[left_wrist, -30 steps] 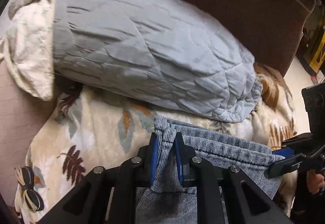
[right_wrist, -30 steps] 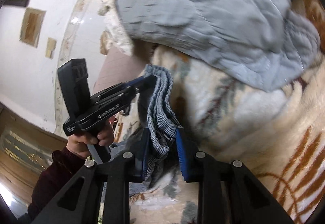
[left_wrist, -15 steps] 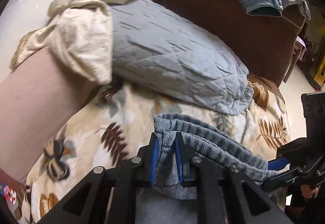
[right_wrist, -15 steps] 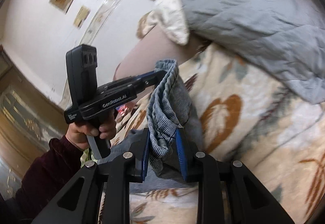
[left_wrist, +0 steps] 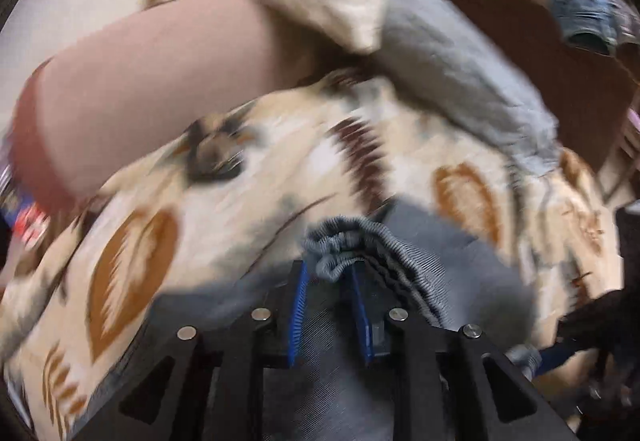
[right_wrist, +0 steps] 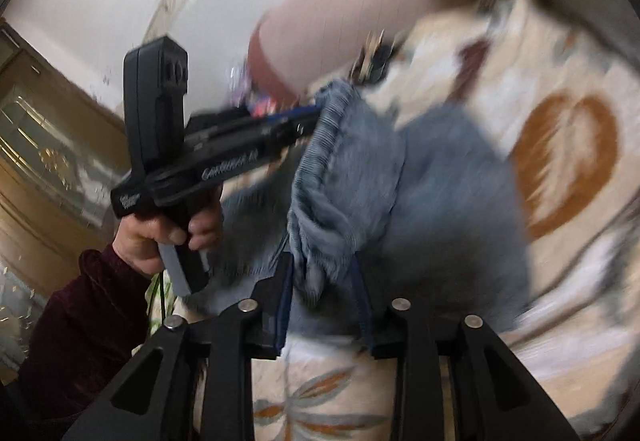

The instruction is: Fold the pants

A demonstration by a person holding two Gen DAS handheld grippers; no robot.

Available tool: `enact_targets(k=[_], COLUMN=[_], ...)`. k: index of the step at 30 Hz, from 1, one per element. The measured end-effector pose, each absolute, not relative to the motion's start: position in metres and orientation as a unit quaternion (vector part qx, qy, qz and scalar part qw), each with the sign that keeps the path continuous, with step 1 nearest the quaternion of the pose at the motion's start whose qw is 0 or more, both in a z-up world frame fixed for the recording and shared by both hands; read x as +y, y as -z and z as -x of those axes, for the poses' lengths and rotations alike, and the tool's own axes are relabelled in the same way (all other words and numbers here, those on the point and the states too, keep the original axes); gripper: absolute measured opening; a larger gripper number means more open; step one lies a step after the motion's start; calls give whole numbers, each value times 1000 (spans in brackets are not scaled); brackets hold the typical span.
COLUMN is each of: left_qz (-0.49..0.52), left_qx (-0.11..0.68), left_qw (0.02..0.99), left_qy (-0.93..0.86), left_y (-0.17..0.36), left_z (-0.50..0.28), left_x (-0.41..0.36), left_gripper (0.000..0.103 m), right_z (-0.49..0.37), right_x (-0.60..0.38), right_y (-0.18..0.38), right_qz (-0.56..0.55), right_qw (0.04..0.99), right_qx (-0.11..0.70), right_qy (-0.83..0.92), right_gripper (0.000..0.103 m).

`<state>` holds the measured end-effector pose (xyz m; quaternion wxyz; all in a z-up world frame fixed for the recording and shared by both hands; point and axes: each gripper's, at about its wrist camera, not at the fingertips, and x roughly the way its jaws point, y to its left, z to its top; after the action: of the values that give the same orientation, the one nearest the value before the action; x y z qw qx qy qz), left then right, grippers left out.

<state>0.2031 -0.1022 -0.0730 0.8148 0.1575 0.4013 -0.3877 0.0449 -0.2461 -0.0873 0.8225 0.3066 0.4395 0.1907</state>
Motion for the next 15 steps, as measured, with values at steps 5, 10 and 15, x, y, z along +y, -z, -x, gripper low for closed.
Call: enact_targets(k=[5,10,15], left_qz=[-112,-95,-77], left_qx=[413,408,387], left_qw=[841,854,859], left_qy=[329,308,327], left_y=[75,65,58], left_z=[-204,-168,-126], left_x=[-47,-36,-64], left_gripper=[26,27,48], right_z=[-49,-47,-51], right_x=[-231,-272,-294], right_y=[91,82,99], right_qz=[-286,-340,-365], right_qw=[816,832,827], right_qx=[455,402,415], right_qy=[-214,-176,-100], right_gripper=[48,48,52])
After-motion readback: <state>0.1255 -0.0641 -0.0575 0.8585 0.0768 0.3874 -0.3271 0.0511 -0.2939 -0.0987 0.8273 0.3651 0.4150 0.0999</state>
